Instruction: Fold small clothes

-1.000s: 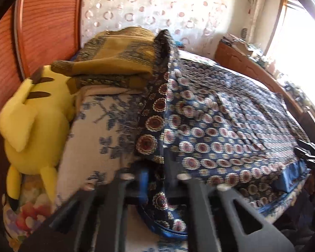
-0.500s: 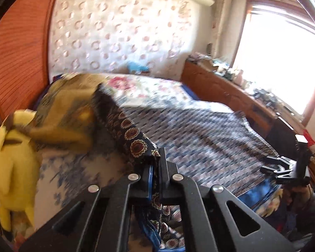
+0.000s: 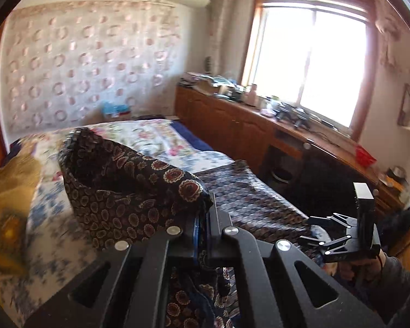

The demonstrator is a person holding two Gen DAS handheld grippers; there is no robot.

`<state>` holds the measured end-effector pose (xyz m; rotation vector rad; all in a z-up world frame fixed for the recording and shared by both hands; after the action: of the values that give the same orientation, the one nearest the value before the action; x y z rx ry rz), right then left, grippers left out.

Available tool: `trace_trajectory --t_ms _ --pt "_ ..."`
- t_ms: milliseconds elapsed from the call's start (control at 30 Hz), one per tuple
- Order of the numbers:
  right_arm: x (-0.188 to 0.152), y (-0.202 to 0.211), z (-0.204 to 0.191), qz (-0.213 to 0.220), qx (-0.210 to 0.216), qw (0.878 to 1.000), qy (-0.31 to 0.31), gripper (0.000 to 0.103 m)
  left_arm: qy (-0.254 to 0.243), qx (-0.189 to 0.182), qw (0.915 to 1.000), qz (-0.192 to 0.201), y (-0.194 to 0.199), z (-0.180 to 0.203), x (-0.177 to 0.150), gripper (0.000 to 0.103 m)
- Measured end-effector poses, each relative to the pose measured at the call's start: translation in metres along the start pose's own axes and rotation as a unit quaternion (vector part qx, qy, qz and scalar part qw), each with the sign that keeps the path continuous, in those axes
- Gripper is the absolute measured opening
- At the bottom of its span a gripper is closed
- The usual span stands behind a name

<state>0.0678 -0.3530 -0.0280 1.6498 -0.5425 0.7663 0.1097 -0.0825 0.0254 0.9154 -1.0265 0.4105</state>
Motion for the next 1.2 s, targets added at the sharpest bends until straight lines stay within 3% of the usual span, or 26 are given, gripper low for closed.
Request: trace_trajectory --t_ms 233,367,467,500,600,767,1200 --pt "-0.004 0.012 0.018 0.003 -0.009 1.0 -0.015 0.087 -0.024 -0.037 0.9989 -0.017 -0.036 0.039 0.027 0.0" --pt "-0.005 0.016 0.025 0.004 -0.01 1.0 -0.019 0.087 -0.027 -0.054 0.996 -0.066 -0.065 0.05 0.027 0.004" --pt "-0.006 0.019 0.026 0.003 -0.01 1.0 -0.021 0.087 -0.029 -0.064 0.9945 -0.078 -0.067 0.053 0.02 0.028" --pt "-0.004 0.015 0.029 0.003 -0.01 1.0 -0.021 0.087 -0.029 -0.058 0.9949 -0.077 -0.064 0.051 0.018 0.037" --pt "-0.002 0.013 0.028 0.002 -0.01 1.0 -0.02 0.087 -0.028 -0.046 0.9961 -0.07 -0.054 0.049 0.012 0.042" --pt "0.005 0.007 0.024 0.002 -0.009 1.0 -0.015 0.087 -0.022 0.007 0.9979 -0.06 -0.039 0.03 0.0 0.042" --pt "0.079 -0.027 -0.029 0.022 0.016 0.997 0.068 0.085 0.031 0.07 0.9954 -0.059 -0.01 -0.03 -0.044 0.042"
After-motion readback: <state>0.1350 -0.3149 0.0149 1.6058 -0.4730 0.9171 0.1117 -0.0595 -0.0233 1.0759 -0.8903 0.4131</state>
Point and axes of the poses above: each gripper's, at about its wrist camera, not at the fingertips, and y roughly against the way its jaws point, z to its right, x to its top, the point moved 1 cm from there along -y, roughly the way its jaws point, and after that the axes turned 1 degree about -y, right-handed, at the moved point
